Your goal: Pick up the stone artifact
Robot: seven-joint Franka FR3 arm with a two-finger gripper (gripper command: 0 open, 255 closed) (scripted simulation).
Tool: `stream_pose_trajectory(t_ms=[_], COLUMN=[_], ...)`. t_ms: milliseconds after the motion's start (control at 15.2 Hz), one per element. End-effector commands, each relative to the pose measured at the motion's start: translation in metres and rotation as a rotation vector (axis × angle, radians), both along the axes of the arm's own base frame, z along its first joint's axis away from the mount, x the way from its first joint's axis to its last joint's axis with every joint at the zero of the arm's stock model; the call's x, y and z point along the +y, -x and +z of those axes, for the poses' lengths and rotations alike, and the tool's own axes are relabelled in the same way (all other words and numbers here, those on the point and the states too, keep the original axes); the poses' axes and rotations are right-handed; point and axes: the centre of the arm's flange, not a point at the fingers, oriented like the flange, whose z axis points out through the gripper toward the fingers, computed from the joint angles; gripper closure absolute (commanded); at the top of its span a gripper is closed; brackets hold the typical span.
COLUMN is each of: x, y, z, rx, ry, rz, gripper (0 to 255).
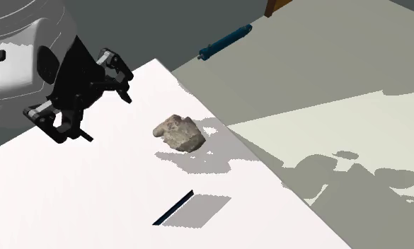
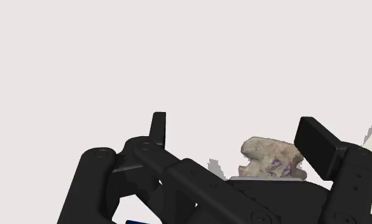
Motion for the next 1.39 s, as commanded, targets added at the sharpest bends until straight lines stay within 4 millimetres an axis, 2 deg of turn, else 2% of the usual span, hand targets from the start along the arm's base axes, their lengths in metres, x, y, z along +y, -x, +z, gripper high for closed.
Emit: stream_pose_trajectory(t_ms=[0,792,1320], x=[0.0,0.065,0.065], y=[0.0,-0.129,-0.129], z=[0.0,-0.021,-0.061], rx=[0.0,-0.044,-0.044], ry=[0.0,-0.039,-0.039], rz=[0.0,0.012,0.012], gripper=[0,0,0])
